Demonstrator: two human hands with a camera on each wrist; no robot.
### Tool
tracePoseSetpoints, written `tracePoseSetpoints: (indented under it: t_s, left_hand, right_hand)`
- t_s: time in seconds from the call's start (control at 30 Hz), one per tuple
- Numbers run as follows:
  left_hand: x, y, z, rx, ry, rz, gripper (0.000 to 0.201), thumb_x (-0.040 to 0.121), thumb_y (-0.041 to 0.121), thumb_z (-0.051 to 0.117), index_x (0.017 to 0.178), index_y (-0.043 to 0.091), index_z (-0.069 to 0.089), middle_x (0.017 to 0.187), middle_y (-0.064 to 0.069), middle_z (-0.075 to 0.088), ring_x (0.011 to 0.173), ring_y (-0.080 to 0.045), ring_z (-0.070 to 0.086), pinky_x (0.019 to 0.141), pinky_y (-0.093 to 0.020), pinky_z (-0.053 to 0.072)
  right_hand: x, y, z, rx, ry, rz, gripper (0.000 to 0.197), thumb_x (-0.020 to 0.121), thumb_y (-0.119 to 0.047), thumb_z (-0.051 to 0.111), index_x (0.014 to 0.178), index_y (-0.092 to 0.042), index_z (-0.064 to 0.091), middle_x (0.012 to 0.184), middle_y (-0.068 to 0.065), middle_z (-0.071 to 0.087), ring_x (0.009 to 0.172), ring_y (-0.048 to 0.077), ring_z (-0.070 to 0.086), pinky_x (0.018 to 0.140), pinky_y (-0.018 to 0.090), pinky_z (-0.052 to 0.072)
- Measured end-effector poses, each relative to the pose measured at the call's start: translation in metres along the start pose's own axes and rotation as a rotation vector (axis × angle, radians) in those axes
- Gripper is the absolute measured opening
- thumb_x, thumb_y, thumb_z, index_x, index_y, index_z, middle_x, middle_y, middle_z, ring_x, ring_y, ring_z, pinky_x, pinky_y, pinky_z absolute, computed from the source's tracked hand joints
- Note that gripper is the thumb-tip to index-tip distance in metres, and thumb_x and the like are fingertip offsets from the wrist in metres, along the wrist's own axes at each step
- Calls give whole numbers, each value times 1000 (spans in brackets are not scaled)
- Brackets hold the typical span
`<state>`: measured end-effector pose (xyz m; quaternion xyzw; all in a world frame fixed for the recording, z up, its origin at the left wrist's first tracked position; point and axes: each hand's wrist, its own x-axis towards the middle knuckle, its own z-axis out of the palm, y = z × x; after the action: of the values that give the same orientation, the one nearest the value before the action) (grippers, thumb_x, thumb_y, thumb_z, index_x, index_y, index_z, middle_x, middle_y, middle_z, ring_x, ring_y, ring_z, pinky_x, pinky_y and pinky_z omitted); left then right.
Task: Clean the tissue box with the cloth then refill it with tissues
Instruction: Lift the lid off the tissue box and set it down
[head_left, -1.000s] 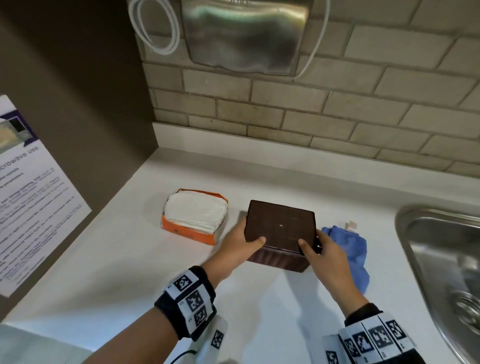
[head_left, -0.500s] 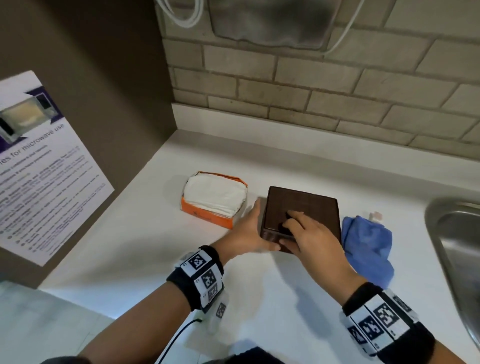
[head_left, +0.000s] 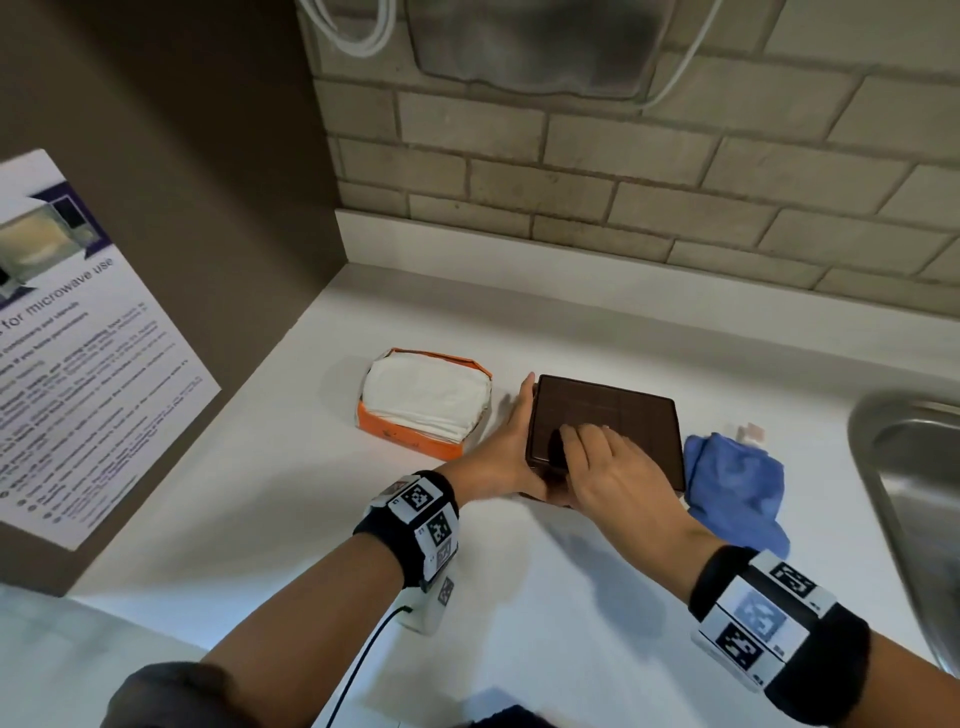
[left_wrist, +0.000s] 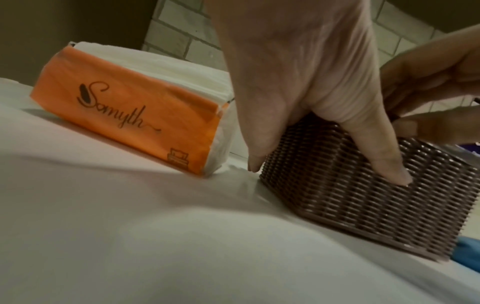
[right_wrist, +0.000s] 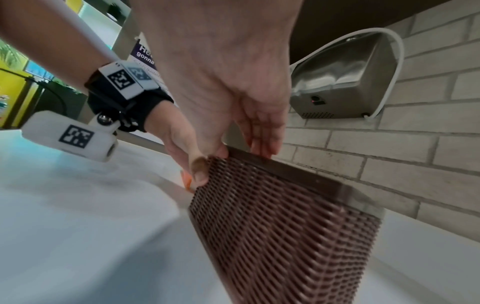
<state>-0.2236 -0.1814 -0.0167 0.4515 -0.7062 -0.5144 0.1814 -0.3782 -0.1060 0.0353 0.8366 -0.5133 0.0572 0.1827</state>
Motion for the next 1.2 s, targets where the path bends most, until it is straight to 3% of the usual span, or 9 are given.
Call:
tracePoseSetpoints:
  t_s: [0.17, 0.33, 0.43, 0.53, 0.67, 0.8, 0.93, 1.07, 1.2]
  left_hand:
    - [3, -10, 4, -36, 8, -10, 152, 36, 49, 93, 138, 58, -19, 158, 4, 17, 145, -25, 25, 107, -55, 38]
    - [6, -16, 7, -26, 23, -1, 150, 39, 55, 90, 140, 53, -22, 160, 9, 8, 147, -17, 17, 113, -51, 32]
    - [9, -15, 6, -60, -17, 10, 151, 40, 53, 91, 138, 55, -23, 159, 8, 10, 146, -14, 21, 115, -48, 30]
    - [12, -11, 2, -116, -77, 21, 150, 43, 48, 93, 137, 57, -23, 158, 8, 13, 144, -13, 25, 115, -47, 32]
    - [16, -8, -4, -150, -132, 53, 145, 51, 36, 91, 135, 57, -24, 157, 7, 19, 142, -13, 30, 113, -44, 36]
    - [18, -10, -8, -93, -51, 66, 138, 50, 39, 91, 137, 62, -13, 155, 13, 18, 144, -9, 25, 116, -44, 31]
    - [18, -7, -8, -90, -48, 131, 128, 52, 36, 91, 142, 56, 2, 151, 11, 25, 141, -9, 29, 116, -45, 31]
    - [17, -4, -8, -103, -53, 152, 126, 53, 30, 92, 146, 45, 8, 147, 6, 33, 137, -10, 37, 114, -45, 36]
    - [17, -2, -9, -122, -57, 145, 124, 52, 27, 92, 143, 48, 10, 147, 5, 34, 135, -9, 40, 112, -44, 38]
  right_hand:
    - [-1, 5, 4, -33, -216, 122, 55, 55, -11, 83, 106, -3, 64, 110, 37, 61, 90, 47, 65, 73, 49, 57]
    - [-10, 31, -10, 36, -294, 160, 66, 61, -41, 81, 117, -10, 64, 108, 33, 64, 98, 48, 64, 77, 56, 53]
    - [-28, 58, -11, 81, -329, 115, 66, 65, -36, 82, 116, 2, 62, 115, 28, 65, 99, 40, 67, 73, 47, 59]
    - [-36, 73, -13, 56, -300, 17, 63, 52, -27, 89, 106, 1, 70, 107, 20, 71, 86, 29, 73, 57, 30, 59]
    - [-37, 76, -15, -55, -253, -106, 55, 49, -4, 80, 103, 2, 71, 105, 21, 71, 83, 28, 73, 47, 27, 56]
    - [-41, 78, -3, -146, -137, -201, 49, 65, 12, 42, 108, 9, 65, 109, 29, 67, 87, 36, 71, 47, 34, 58]
    - [-34, 77, -26, -137, -5, -158, 37, 84, -7, 40, 91, -8, 77, 94, 7, 76, 79, 17, 69, 59, 17, 40]
    - [-37, 76, -6, -159, -64, -131, 34, 64, -16, 78, 95, -2, 73, 101, 16, 74, 80, 23, 73, 50, 22, 52]
    - [-34, 72, 8, -97, -235, -73, 41, 63, -10, 81, 96, 8, 67, 101, 27, 70, 83, 33, 72, 53, 34, 58]
